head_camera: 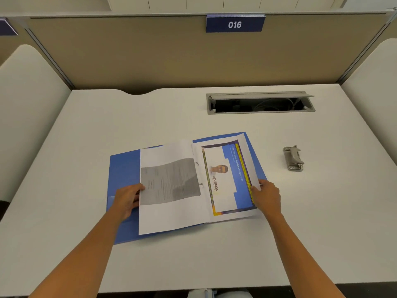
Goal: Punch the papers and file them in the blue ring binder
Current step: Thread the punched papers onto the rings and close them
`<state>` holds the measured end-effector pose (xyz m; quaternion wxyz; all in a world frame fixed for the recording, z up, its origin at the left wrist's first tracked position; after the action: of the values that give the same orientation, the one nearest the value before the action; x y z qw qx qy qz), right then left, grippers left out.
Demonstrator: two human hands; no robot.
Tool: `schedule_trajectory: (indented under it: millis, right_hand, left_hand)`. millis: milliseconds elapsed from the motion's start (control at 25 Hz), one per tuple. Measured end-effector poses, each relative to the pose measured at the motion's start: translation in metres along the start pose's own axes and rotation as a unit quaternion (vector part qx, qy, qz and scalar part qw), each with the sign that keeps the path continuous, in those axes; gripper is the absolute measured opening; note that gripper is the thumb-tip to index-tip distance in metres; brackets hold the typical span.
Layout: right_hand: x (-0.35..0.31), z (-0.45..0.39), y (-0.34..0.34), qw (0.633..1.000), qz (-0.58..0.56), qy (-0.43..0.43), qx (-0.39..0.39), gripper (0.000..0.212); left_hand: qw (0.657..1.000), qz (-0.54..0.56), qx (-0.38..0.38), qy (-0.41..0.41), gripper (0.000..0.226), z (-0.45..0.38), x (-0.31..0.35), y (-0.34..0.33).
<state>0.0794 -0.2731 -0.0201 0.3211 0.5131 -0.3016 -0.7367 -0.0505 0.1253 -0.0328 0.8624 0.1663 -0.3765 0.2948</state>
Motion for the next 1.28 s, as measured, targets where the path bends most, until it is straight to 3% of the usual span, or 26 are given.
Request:
schedule_trajectory:
  millis: [120,280,440,520,640,800,880,1080,1160,1280]
  right_hand:
    - [-0.001,0.003,0.000,1.000,0.008,-0.005,0.012,0.029]
    - [-0.007,0.007,0.003,0.999,0.022,-0.018,0.028,0.031]
    - [-0.026,0.019,0.008,0.997,0.052,-0.018,0.062,0.030]
    - [-0.047,0.029,0.007,0.995,0.065,0.010,0.070,0.027]
    - [-0.090,0.053,-0.002,0.990,0.085,0.096,0.053,0.028]
    - [-0.135,0.097,-0.025,0.966,0.085,0.243,0.012,0.030]
    - [-0.142,0.115,-0.040,0.960,0.077,0.269,-0.021,0.033]
    - [-0.123,0.112,-0.044,0.977,-0.080,0.168,-0.108,0.047]
    - [-0.098,0.089,-0.037,0.984,-0.108,0.130,-0.061,0.045]
    - [-0.048,0.050,-0.029,0.998,-0.029,0.057,-0.008,0.057]
  left_hand:
    - [0.998,-0.054,0.028,-0.017,0.008,0.004,-0.003,0.014]
    - [0.982,-0.155,0.065,-0.087,0.019,0.007,-0.001,0.025]
    - [0.930,-0.240,0.155,-0.233,0.016,0.017,0.017,0.020]
    - [0.916,-0.219,0.201,-0.269,0.025,0.026,0.027,0.003]
    - [0.925,-0.190,0.145,-0.294,0.021,0.041,0.045,-0.051]
    - [0.960,-0.161,-0.036,-0.227,0.033,0.065,0.058,-0.122]
    - [0.971,-0.132,-0.055,-0.191,0.034,0.068,0.056,-0.136]
    - [0.978,-0.154,0.013,-0.139,0.033,0.055,0.043,-0.121]
    - [0.986,-0.126,0.015,-0.110,0.036,0.050,0.040,-0.110]
    - [0.993,-0.085,0.021,-0.075,0.038,0.045,0.036,-0.097]
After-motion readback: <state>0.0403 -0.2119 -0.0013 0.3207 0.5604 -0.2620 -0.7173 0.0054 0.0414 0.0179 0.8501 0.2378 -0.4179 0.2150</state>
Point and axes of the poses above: each hand's wrist, its own z-axis away from the middle knuckle, its own y-axis out of the back of the hand, x = y × z, the point moved 4 cm from there along -z, towards the middle knuckle, and after that the axes turned 3 degrees about z, right-handed, at the moved point
